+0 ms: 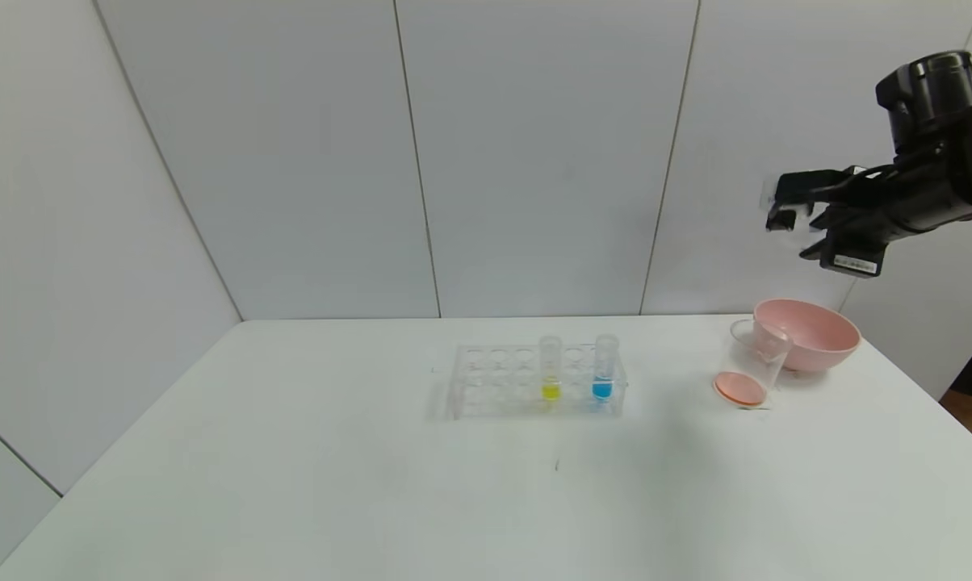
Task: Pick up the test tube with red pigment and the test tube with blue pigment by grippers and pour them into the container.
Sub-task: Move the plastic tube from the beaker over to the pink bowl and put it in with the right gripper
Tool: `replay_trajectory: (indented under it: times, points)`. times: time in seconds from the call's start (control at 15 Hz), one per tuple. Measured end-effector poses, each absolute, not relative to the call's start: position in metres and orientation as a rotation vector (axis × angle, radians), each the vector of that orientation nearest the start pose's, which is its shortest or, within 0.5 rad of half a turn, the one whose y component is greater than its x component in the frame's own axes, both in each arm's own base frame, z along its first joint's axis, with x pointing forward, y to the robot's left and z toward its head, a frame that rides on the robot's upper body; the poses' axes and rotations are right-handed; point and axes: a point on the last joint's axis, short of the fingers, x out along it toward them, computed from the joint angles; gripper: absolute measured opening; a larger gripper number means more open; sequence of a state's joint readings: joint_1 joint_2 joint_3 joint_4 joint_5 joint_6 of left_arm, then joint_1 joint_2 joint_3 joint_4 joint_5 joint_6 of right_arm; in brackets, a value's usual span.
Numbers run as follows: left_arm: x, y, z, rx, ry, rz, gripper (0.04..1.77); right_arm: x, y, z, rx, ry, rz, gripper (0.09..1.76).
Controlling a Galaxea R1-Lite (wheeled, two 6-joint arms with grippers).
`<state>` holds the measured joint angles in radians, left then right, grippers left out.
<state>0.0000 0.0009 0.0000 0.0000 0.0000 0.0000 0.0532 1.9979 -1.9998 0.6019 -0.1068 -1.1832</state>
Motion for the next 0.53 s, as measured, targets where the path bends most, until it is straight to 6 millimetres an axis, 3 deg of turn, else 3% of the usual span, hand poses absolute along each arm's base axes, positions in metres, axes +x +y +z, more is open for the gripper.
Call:
replay_trajectory:
  times: [0.53]
  points:
    - [-0.023, 0.000, 0.075, 0.000, 0.001, 0.000, 1.76, 0.363, -0.017, 0.330, -0.542, 0.328, 0.341, 0.50]
